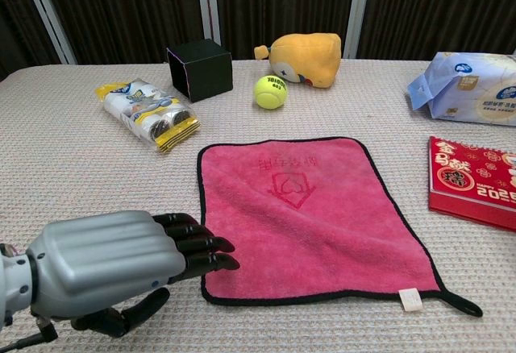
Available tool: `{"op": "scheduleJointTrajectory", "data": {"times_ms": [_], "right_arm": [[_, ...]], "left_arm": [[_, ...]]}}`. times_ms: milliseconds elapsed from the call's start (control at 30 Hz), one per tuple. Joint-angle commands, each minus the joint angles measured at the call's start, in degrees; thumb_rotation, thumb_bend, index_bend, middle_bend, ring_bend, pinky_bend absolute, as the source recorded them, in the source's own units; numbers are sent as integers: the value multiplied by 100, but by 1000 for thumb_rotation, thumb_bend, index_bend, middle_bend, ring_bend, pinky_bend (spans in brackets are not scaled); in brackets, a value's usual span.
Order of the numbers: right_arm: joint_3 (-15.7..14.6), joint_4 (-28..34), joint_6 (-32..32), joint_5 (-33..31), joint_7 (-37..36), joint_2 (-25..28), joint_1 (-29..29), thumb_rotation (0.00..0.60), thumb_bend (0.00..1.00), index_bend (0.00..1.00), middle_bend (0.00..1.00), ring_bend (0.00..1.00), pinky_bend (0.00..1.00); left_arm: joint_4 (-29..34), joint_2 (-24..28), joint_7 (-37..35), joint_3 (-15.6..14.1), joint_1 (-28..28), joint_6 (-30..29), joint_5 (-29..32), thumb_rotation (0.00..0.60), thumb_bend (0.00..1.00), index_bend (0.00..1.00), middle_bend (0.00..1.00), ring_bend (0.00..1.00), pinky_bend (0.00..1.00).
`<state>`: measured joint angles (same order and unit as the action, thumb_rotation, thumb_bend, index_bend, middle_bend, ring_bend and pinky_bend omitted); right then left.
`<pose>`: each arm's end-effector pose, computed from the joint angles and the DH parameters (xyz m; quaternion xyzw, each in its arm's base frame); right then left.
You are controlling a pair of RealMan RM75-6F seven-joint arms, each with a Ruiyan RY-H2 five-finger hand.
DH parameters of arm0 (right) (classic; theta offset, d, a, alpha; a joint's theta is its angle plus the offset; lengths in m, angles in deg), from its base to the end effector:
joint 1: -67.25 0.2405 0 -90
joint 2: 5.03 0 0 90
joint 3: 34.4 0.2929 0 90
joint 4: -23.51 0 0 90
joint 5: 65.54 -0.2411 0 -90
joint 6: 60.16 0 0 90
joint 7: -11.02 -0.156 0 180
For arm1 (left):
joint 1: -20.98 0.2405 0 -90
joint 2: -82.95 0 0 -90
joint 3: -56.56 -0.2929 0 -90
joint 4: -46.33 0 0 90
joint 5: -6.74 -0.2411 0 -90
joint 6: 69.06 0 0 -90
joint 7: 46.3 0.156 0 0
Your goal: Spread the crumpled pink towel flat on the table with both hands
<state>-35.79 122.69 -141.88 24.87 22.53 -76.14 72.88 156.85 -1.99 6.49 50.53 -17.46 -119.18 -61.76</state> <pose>-0.3056 -0.1789 0.0719 0.6458 -0.4073 0.3834 0.5197 -0.1441 0.2109 -0.0840 -0.9131 -0.2196 -0.2320 0.2535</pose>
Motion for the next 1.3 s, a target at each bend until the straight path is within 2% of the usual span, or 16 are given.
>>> {"op": "scheduleJointTrajectory", "data": {"times_ms": [33,767,1300], "right_arm": [[8,-1,0,2,-12,4,3,600,415,0,0,0,0],[28,24,5,29,2,5,0,600,415,0,0,0,0],[-21,-56,-46,92,-5,-51,-56,600,415,0,0,0,0]], "left_arm": [[3,-151,217,-61,-87,-19,202,600,759,0,0,0,0],[147,-101,448,-617,-232,-265,524,600,760,0,0,0,0],[168,26,256,-1037,-78,-431,85,600,759,0,0,0,0]]}}
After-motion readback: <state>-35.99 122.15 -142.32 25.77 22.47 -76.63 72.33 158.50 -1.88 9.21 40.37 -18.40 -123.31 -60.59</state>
